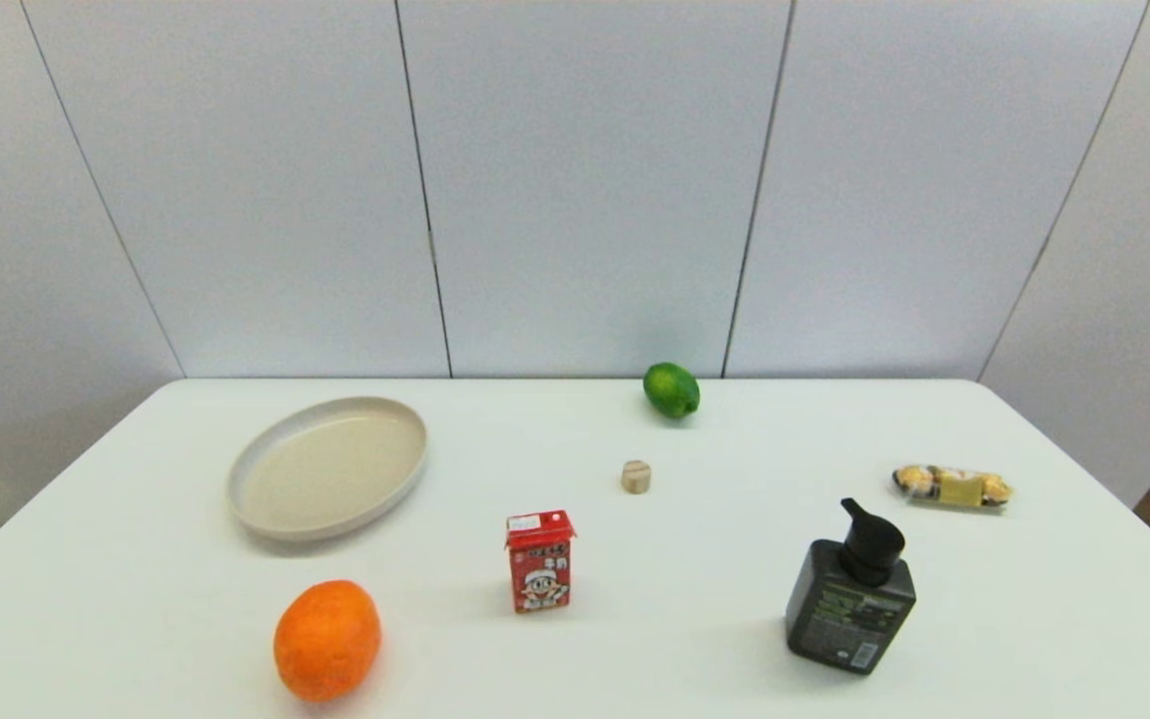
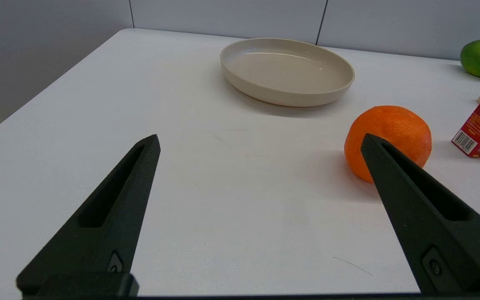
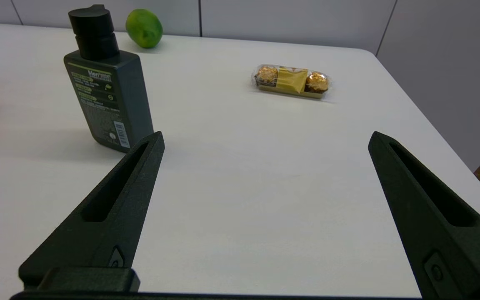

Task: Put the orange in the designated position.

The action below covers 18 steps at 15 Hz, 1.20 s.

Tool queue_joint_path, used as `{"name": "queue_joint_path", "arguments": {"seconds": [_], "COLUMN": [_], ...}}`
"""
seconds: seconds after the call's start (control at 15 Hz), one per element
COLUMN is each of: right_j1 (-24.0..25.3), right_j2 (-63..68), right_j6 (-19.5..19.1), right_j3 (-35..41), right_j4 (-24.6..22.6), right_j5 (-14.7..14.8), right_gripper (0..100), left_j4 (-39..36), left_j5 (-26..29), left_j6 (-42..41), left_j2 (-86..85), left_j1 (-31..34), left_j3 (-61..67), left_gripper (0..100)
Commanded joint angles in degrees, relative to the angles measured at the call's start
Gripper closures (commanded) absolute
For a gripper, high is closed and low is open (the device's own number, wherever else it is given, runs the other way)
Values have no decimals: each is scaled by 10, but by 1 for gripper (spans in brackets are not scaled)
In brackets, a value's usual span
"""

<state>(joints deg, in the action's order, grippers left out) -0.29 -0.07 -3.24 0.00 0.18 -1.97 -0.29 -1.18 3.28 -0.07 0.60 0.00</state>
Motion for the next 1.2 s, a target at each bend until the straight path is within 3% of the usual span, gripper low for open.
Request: {"name": "queue_joint_path", "arguments": {"seconds": [0.07,0.87,1.2], "right_j1": [0,0,0], "right_j2": [1,1,1], "right_j6": [0,0,0], "right_j3": [1,1,1], "right_j4": [0,0,0], "right_j5": [0,0,0], "right_gripper": [0,0,0], "left_j4": [-1,3,2], "left_j5": [0,0,12], "left_j6": [1,-4,-31], "left_j2": [1,1,210], "left_j1": [0,0,1], "left_j3": [0,-2,-187], "left_gripper": [0,0,0]}}
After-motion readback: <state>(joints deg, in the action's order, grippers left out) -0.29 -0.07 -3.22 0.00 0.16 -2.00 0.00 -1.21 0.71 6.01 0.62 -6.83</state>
